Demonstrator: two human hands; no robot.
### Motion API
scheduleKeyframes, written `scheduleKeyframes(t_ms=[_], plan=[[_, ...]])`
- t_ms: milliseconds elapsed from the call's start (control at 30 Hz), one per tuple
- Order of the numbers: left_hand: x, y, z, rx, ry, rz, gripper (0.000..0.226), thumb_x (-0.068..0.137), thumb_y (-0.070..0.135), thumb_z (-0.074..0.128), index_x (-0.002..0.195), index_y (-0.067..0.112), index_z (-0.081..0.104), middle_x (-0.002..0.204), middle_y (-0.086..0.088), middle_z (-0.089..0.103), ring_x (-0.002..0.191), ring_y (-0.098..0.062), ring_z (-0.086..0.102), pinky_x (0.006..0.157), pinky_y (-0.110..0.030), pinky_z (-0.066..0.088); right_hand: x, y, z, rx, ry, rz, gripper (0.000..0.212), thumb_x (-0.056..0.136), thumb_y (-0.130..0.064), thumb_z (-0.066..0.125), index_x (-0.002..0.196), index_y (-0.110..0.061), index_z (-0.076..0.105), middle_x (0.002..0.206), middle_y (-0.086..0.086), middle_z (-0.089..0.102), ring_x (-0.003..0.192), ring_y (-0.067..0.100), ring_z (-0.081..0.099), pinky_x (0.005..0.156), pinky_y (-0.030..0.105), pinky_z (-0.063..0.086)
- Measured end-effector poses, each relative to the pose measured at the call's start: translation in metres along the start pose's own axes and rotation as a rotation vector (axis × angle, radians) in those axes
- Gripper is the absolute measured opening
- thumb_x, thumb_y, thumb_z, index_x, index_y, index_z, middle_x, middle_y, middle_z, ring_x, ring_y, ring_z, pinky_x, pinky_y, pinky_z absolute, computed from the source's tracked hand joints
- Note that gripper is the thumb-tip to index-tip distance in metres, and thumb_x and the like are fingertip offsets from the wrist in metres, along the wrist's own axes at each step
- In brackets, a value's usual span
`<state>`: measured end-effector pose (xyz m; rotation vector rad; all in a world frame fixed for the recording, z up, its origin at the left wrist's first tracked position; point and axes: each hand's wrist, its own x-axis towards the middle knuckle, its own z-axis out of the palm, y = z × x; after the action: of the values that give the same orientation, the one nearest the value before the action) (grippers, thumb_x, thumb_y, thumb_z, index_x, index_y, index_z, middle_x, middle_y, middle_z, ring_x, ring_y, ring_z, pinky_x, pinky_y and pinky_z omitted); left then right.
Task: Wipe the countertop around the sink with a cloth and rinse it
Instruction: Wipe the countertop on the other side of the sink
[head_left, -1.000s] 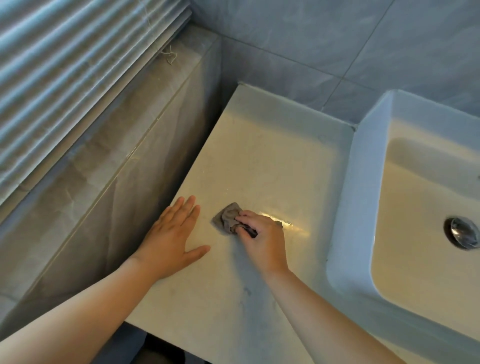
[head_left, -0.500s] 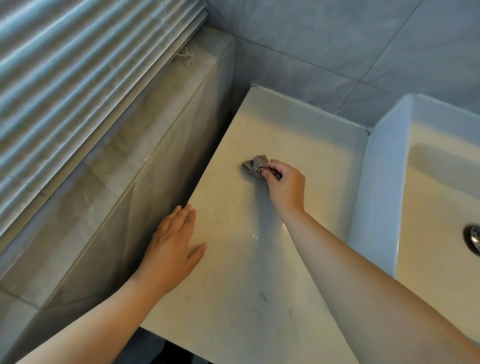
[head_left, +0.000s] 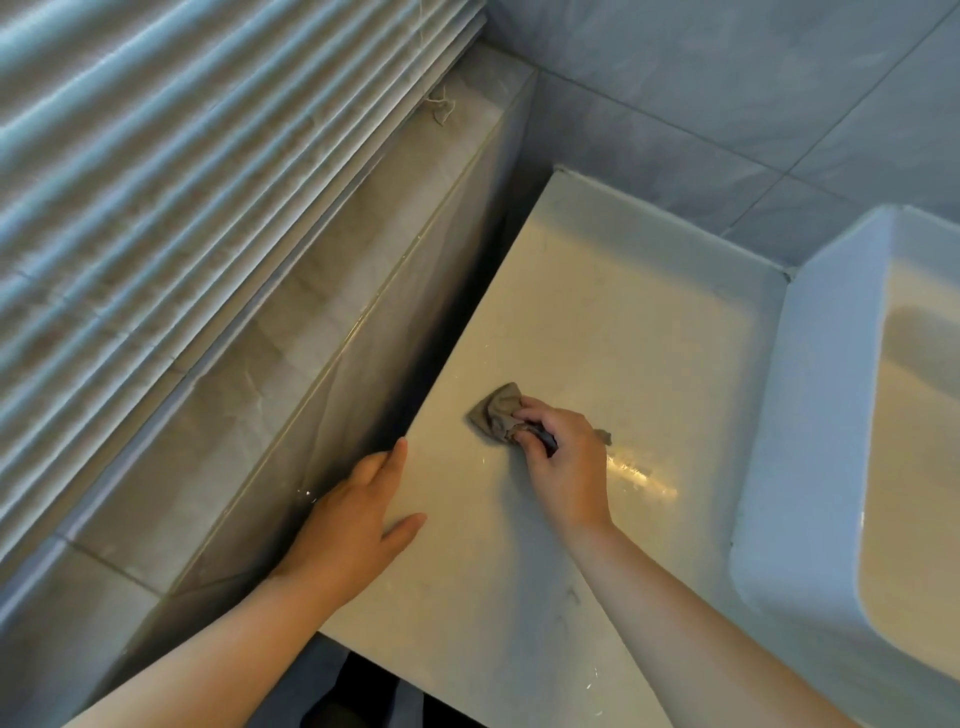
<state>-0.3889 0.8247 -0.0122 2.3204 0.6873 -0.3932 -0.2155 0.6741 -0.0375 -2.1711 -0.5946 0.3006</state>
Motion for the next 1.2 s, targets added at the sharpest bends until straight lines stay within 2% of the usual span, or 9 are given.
scheduleKeyframes(t_ms=[133, 267, 433, 600, 700, 833, 933, 1067, 1200], plan=[[0.001, -0.002, -0.001, 0.026, -0.001, 0.012, 0.08, 0.093, 0.051, 0.043, 0.15, 0.029, -0.008, 0.153, 0.009, 0.014, 0.124, -0.009, 0.041, 0.099, -0.02, 0.038, -0.009, -0.009, -0.004, 0.074, -0.062, 0.09, 0.025, 0.08, -0.002, 0.068, 0.097, -0.02, 0.074, 0.104, -0.017, 0.066, 0.102, 0.004, 0.06, 0.089, 0.005, 0.039], [0.002, -0.003, 0.0, 0.033, 0.005, 0.006, 0.079, 0.093, 0.053, 0.042, 0.15, 0.029, -0.007, 0.154, 0.009, 0.014, 0.125, -0.01, 0.04, 0.1, -0.022, 0.039, 0.0, -0.024, -0.014, 0.199, 0.012, 0.186, 0.023, 0.08, -0.007, 0.07, 0.095, -0.024, 0.076, 0.098, -0.017, 0.071, 0.095, -0.003, 0.063, 0.088, 0.016, 0.047], [0.002, -0.005, 0.001, 0.0, 0.015, 0.001, 0.079, 0.092, 0.053, 0.043, 0.149, 0.032, -0.008, 0.154, 0.011, 0.014, 0.127, -0.01, 0.038, 0.102, -0.024, 0.038, 0.065, -0.04, -0.011, 0.155, 0.144, 0.085, 0.018, 0.081, -0.012, 0.069, 0.096, -0.019, 0.076, 0.098, -0.01, 0.072, 0.092, 0.004, 0.064, 0.086, 0.015, 0.046], [0.002, -0.005, 0.002, -0.02, 0.041, 0.01, 0.079, 0.092, 0.053, 0.044, 0.149, 0.033, -0.007, 0.154, 0.012, 0.014, 0.129, -0.009, 0.037, 0.102, -0.021, 0.036, 0.123, -0.045, 0.014, 0.035, 0.019, 0.047, 0.021, 0.087, -0.014, 0.064, 0.106, -0.016, 0.073, 0.105, -0.002, 0.071, 0.094, 0.005, 0.059, 0.09, 0.022, 0.046], [0.002, -0.007, 0.004, -0.036, 0.056, 0.016, 0.079, 0.092, 0.053, 0.045, 0.15, 0.033, -0.005, 0.154, 0.013, 0.014, 0.129, -0.008, 0.036, 0.102, -0.02, 0.035, 0.119, -0.042, 0.031, 0.027, 0.006, 0.058, 0.023, 0.09, -0.016, 0.061, 0.111, -0.017, 0.07, 0.109, -0.002, 0.07, 0.099, 0.009, 0.059, 0.09, 0.02, 0.042], [0.003, -0.008, 0.004, -0.059, 0.058, 0.011, 0.08, 0.091, 0.052, 0.047, 0.149, 0.035, -0.004, 0.153, 0.014, 0.015, 0.129, -0.008, 0.036, 0.103, -0.02, 0.035, 0.099, -0.038, 0.037, 0.029, -0.062, -0.005, 0.022, 0.09, -0.018, 0.062, 0.11, -0.02, 0.07, 0.109, -0.005, 0.069, 0.101, 0.009, 0.06, 0.094, 0.024, 0.046], [0.0, -0.011, 0.005, -0.179, 0.059, -0.015, 0.078, 0.091, 0.047, 0.053, 0.149, 0.038, 0.003, 0.151, 0.017, 0.018, 0.128, -0.004, 0.035, 0.101, -0.018, 0.034, 0.08, -0.033, 0.042, 0.003, -0.109, -0.052, 0.021, 0.09, -0.019, 0.062, 0.109, -0.023, 0.07, 0.108, -0.006, 0.069, 0.102, 0.01, 0.061, 0.094, 0.027, 0.048], [-0.011, -0.019, 0.01, -0.396, 0.156, -0.103, 0.069, 0.089, 0.037, 0.06, 0.147, 0.034, 0.024, 0.146, 0.014, 0.03, 0.124, -0.002, 0.039, 0.101, -0.021, 0.036, 0.055, -0.029, 0.042, -0.032, -0.155, -0.121, 0.021, 0.088, -0.016, 0.064, 0.107, -0.022, 0.07, 0.106, -0.004, 0.069, 0.102, 0.012, 0.058, 0.09, 0.017, 0.041], [-0.02, -0.027, 0.014, -0.445, 0.161, -0.191, 0.063, 0.088, 0.038, 0.061, 0.144, 0.029, 0.035, 0.142, 0.011, 0.038, 0.121, -0.008, 0.046, 0.099, -0.031, 0.044, 0.03, -0.025, 0.04, -0.039, -0.205, -0.16, 0.021, 0.084, -0.011, 0.066, 0.102, -0.02, 0.073, 0.104, -0.004, 0.07, 0.1, 0.011, 0.057, 0.088, 0.009, 0.035]])
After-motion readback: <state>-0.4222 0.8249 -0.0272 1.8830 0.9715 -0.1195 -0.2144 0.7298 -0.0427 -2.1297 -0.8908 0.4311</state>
